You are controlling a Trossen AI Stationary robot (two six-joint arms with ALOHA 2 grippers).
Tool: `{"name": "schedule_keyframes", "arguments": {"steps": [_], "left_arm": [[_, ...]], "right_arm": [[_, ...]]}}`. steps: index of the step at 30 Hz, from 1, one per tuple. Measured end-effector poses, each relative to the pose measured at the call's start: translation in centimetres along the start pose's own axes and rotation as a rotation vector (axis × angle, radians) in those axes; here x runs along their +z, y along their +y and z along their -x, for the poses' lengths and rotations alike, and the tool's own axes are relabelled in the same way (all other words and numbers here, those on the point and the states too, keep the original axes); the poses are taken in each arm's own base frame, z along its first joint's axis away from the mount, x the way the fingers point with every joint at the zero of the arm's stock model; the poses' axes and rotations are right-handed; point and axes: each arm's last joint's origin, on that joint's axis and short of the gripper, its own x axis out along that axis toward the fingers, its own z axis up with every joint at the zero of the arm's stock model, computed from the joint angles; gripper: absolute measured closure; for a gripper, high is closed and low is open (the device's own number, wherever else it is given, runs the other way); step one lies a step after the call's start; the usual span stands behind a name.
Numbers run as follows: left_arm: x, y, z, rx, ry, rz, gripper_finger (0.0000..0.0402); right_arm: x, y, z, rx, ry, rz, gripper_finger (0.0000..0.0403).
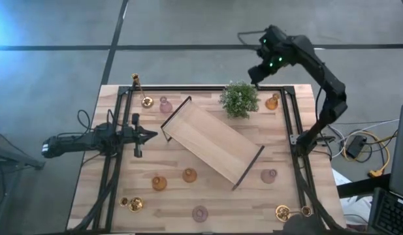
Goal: Pick & Place candle stick holders
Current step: Put the light pink glass candle holder on the shelf
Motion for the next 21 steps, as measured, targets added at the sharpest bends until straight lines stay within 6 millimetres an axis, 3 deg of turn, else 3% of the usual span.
{"name": "schedule_keyframes", "arguments": {"steps": [5,9,15,21], "left_arm": [[0.0,0.0,0.0,0.0,0.0,0.0,0.0383],[0.0,0.0,0.0,0.0,0.0,0.0,0.0383],[0.0,0.0,0.0,0.0,0.0,0.0,0.0383],[0.0,0.0,0.0,0.001,0.0,0.0,0.0383]], "right_arm": [[1.5,0.0,1.9,0.01,-0.063,-0.093,0.0394],[2.7,0.8,2.0,-0.023,-0.086,-0.082,0.0394],[4.5,0.4,0.0,-0.099,-0.078,-0.173,0.0394],[5.7,0.9,-4.2,-0.094,0.035,-0.242,0.0394]]}}
